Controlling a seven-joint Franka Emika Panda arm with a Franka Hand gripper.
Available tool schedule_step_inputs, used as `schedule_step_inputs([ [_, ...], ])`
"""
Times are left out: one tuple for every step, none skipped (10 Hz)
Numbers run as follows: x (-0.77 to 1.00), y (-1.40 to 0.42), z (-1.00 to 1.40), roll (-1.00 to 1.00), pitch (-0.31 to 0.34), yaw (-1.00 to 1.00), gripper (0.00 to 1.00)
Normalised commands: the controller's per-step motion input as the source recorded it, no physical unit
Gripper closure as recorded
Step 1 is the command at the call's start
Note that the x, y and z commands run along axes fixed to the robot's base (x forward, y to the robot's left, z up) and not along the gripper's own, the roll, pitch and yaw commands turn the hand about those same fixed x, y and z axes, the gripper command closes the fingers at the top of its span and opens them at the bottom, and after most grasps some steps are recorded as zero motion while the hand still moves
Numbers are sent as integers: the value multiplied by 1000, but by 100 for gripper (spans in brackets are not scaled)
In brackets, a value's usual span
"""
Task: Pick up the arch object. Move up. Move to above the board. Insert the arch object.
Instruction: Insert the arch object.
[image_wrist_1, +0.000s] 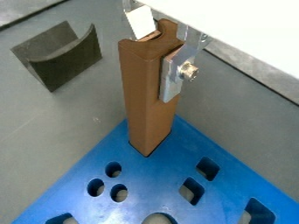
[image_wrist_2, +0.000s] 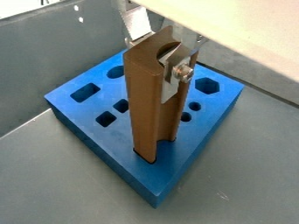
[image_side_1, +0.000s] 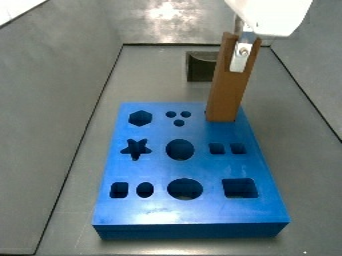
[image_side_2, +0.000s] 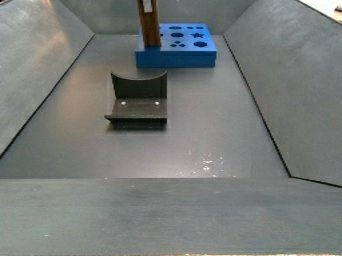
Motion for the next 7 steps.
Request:
schedule_step_inputs([
  [0, 0, -297, 19, 0, 0, 100],
  [0, 0, -309, 26, 0, 0, 100],
  [0, 0, -326, 39, 0, 0, 100],
  [0, 0, -334, 54, 0, 0, 100],
  [0, -29, -149, 3, 0, 0, 100],
  [0, 0, 0, 6, 0, 0, 100],
  [0, 0, 0, 0, 0, 0, 100],
])
